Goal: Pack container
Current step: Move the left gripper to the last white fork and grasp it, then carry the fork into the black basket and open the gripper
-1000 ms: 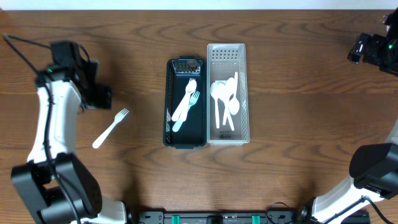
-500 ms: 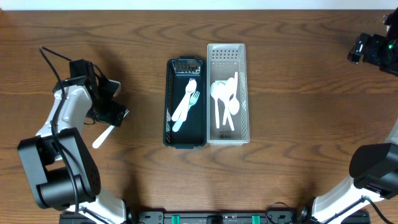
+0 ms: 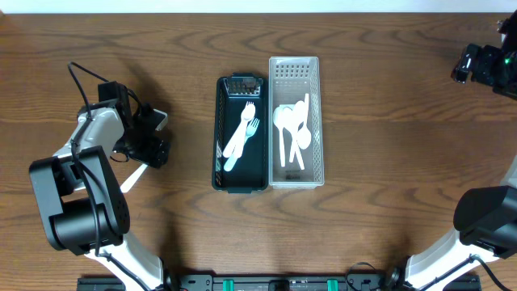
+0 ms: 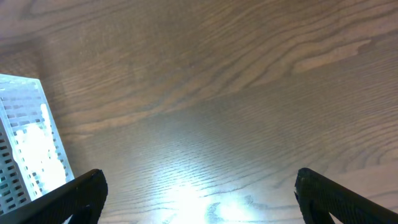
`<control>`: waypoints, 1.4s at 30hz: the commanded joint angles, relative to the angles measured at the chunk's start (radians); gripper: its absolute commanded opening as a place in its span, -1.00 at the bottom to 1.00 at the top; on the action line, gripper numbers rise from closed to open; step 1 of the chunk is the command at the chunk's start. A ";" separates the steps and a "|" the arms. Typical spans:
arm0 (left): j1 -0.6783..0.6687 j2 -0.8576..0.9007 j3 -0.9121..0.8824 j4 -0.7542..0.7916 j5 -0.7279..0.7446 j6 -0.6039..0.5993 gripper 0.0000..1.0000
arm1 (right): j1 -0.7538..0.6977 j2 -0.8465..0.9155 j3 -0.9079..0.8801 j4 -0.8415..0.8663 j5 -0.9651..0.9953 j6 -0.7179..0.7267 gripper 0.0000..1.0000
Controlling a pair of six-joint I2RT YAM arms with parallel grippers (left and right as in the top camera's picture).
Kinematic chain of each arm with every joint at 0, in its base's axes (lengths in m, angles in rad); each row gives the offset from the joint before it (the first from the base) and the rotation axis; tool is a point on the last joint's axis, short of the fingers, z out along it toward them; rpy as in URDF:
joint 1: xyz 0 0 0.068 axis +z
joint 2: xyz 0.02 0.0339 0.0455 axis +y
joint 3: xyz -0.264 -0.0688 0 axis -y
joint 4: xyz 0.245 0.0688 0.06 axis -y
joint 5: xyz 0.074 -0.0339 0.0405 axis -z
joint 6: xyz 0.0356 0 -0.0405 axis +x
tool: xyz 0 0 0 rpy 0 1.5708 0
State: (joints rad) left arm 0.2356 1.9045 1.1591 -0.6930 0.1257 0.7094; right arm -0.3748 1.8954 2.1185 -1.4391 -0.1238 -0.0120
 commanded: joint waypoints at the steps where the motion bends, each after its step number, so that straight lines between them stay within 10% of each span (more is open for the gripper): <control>1: 0.003 0.063 -0.002 0.000 0.057 0.024 0.69 | -0.004 0.003 0.000 -0.001 -0.008 -0.011 0.99; 23: 0.003 0.072 -0.001 -0.002 0.096 -0.001 -0.56 | -0.004 0.003 0.000 -0.001 -0.008 -0.012 0.98; 30: -0.014 -0.047 0.080 -0.076 0.096 -0.214 -0.88 | -0.004 0.003 0.000 0.001 -0.008 -0.012 0.99; 42: -0.310 -0.368 0.384 -0.330 0.094 -0.668 -0.88 | -0.003 0.003 0.000 -0.003 -0.008 -0.012 0.98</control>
State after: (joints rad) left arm -0.0002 1.5745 1.5032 -1.0088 0.2070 0.2276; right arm -0.3748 1.8954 2.1185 -1.4395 -0.1238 -0.0120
